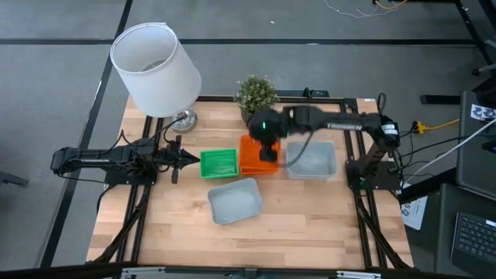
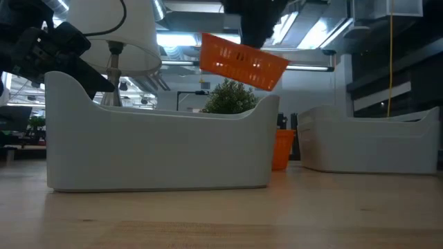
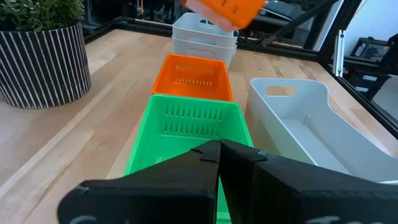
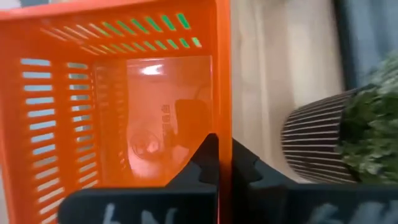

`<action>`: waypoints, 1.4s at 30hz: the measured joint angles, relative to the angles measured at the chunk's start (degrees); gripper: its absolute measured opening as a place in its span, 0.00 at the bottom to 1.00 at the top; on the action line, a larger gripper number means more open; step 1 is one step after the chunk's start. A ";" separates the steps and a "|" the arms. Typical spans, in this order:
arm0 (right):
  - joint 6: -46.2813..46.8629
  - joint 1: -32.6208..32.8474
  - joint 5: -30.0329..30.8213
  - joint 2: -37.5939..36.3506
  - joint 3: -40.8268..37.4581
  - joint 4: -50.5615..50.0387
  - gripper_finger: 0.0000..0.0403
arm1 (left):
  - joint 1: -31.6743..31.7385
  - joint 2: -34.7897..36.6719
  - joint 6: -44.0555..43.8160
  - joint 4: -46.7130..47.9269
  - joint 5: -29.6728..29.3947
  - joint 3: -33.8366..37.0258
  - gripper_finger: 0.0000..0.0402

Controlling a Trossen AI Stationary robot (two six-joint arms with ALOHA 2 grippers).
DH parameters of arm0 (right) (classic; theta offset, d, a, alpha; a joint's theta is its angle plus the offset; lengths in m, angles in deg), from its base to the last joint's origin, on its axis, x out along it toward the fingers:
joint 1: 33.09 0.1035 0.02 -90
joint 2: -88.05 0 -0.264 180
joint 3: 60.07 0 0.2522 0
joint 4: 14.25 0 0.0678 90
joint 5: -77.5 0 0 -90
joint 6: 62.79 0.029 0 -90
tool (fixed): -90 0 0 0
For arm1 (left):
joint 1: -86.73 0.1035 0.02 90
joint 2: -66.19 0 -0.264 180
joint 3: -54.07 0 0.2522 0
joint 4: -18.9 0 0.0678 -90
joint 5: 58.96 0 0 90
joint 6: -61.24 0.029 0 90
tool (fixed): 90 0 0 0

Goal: Stack baskets by color
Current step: Stack the bottom orange bin on the top of the orange bins

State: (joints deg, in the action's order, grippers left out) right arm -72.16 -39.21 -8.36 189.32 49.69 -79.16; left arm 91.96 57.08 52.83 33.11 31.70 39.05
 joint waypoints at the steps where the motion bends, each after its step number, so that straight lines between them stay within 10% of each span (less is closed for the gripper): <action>1: -1.10 -1.97 -3.40 0.01 -0.51 0.09 0.00 | 0.00 0.00 0.00 0.00 0.00 -0.02 0.00; 42: -4.39 -5.45 -9.80 0.03 -14.96 10.44 0.00 | 0.00 0.00 -0.02 -0.01 0.02 0.01 0.00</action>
State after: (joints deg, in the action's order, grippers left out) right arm -76.55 -44.67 -18.15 189.35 34.73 -68.73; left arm 91.96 57.08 52.81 33.10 31.72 39.05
